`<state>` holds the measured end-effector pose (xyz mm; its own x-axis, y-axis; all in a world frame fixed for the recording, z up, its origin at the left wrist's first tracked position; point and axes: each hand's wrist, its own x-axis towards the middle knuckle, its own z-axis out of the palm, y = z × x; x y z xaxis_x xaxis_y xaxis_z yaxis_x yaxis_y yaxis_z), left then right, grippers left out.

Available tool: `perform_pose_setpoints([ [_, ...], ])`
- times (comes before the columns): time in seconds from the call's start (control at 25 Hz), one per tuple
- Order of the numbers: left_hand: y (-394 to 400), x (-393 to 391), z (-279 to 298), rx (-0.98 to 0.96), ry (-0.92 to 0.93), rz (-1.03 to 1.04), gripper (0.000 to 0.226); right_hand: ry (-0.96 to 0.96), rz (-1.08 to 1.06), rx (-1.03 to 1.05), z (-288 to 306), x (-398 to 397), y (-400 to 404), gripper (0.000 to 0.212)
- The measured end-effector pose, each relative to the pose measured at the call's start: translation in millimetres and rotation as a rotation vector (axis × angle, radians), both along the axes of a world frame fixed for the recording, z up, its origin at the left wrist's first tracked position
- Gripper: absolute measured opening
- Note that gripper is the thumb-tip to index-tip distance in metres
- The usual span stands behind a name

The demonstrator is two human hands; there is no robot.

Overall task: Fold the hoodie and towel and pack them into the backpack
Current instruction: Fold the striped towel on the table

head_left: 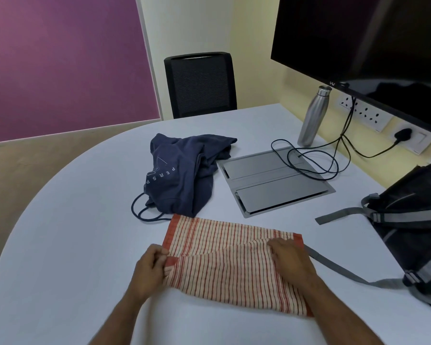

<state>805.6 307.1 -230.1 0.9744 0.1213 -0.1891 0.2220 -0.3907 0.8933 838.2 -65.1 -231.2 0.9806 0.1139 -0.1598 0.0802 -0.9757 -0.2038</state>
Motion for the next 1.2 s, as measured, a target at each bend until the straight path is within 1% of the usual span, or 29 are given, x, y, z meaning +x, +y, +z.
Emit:
perform_pose_setpoints([
  [0.08,-1,-2,4,-0.19,0.033,0.102,0.014,0.071,0.007,-0.005,-6,1,6,0.044],
  [0.12,-1,-3,6,-0.251,0.062,0.099,0.012,0.111,0.005,-0.03,-9,2,8,0.05],
  [0.16,-2,-3,9,-0.277,0.094,0.067,0.015,0.143,0.009,-0.064,-11,3,9,0.054],
  [0.28,-2,3,13,-0.221,0.231,-0.114,0.037,0.172,0.032,-0.13,-12,8,12,0.062],
  [0.36,-2,11,18,-0.123,0.328,-0.215,0.043,0.174,0.032,-0.13,-12,14,14,0.066],
  [0.4,-3,16,21,-0.064,0.348,-0.238,0.043,0.169,0.022,-0.132,-14,17,14,0.064],
  [0.44,-4,20,24,-0.02,0.349,-0.246,0.042,0.145,0.018,-0.14,-14,19,14,0.059],
  [0.52,-7,24,32,-0.033,0.298,-0.218,0.038,0.045,0.027,-0.187,-15,21,14,0.038],
  [0.6,-7,24,40,-0.131,0.23,-0.155,0.032,-0.066,0.019,-0.209,-10,18,12,0.02],
  [0.64,-5,23,42,-0.178,0.202,-0.127,0.03,-0.096,0.033,-0.194,-9,15,10,0.016],
  [0.68,-3,21,43,-0.208,0.179,-0.103,0.028,-0.133,0.057,-0.176,-7,10,8,0.019],
  [0.72,0,18,44,-0.224,0.159,-0.078,0.028,-0.168,0.085,-0.134,-8,6,5,0.027],
  [0.8,4,14,44,-0.204,0.133,-0.036,0.031,-0.204,0.102,-0.022,-3,-1,2,0.041],
  [0.84,5,11,45,-0.187,0.115,-0.025,0.033,-0.222,0.107,0.027,0,-4,1,0.043],
  [0.88,7,8,45,-0.167,0.091,-0.016,0.034,-0.243,0.125,0.044,3,-6,-2,0.04],
  [0.96,11,1,44,-0.143,0.046,-0.001,0.039,-0.261,0.172,0.014,8,-15,-9,0.031],
  [1.08,15,-9,46,-0.152,0.033,0.022,0.044,-0.272,0.188,0.034,11,-32,-17,0.023],
  [1.2,18,-21,44,-0.188,0.025,0.031,0.037,-0.265,0.182,0.071,17,-56,-19,0.022],
])
